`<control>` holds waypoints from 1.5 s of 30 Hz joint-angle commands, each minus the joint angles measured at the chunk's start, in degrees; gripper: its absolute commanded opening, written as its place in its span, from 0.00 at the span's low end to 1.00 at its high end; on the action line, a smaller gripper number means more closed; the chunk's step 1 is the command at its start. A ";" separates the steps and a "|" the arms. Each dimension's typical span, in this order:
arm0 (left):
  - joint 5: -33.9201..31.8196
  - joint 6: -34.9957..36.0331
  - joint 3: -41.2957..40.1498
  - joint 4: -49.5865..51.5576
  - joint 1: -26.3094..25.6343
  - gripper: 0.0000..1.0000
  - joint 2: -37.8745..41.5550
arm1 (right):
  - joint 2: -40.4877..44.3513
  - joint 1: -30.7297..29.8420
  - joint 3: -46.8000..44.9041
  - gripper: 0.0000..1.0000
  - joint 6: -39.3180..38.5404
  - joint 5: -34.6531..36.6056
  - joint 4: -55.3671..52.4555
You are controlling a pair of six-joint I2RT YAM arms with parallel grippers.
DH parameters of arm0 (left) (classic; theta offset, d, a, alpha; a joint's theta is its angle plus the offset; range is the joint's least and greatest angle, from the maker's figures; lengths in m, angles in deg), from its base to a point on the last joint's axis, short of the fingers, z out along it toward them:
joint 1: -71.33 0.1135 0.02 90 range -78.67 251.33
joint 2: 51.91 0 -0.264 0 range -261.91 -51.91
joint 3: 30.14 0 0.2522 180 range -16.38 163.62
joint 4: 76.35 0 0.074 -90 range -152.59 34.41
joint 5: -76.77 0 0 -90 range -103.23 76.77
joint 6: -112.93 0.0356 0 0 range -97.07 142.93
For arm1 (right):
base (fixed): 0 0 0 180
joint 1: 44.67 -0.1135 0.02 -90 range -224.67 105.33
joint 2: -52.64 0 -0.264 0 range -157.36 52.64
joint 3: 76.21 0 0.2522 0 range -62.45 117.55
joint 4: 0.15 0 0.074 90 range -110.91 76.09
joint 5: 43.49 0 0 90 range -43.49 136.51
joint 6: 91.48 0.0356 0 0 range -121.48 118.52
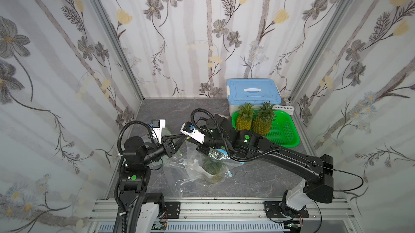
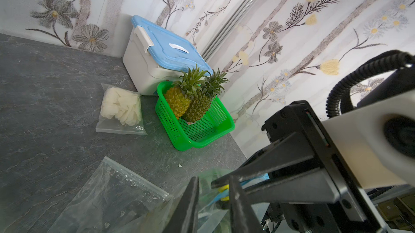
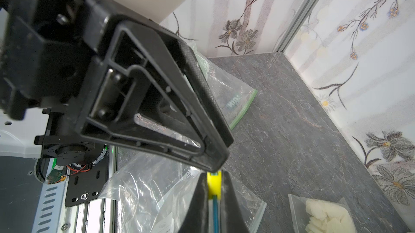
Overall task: Open the zip-top bag and take out the pineapple
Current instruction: Place the zipper food storage bag in the zipper food storage bag, then unzip the zipper on the zipper food storage bag.
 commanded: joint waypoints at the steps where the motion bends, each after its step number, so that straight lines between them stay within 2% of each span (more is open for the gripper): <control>1: 0.47 -0.12 -0.24 -1.85 -0.07 0.26 -0.10 | -0.37 -0.07 0.70 0.01 -0.66 -1.29 1.97; 13: 0.68 -0.28 -0.74 -1.49 -0.08 0.27 0.62 | -1.21 0.25 2.48 0.01 -0.52 -0.98 1.35; 19: 1.03 -0.74 -0.97 -2.26 -0.22 0.14 0.38 | -1.09 0.62 2.66 0.01 -0.26 -1.09 1.56; 23: 1.35 -1.38 -1.33 -3.59 -0.24 0.00 0.01 | -1.23 0.88 2.65 0.01 -0.09 -1.27 1.66; 32: 0.35 -1.20 -1.50 -3.51 -0.39 0.00 -0.17 | -1.21 1.41 2.66 0.04 0.21 -1.54 2.15; 40: -1.12 -0.65 -1.16 -2.54 -0.43 0.00 0.01 | -1.25 1.59 3.37 0.14 0.28 -1.94 1.39; 45: -1.27 -0.60 -0.97 -2.81 -0.52 0.00 -0.34 | -1.91 1.58 4.65 0.16 0.11 -2.06 0.57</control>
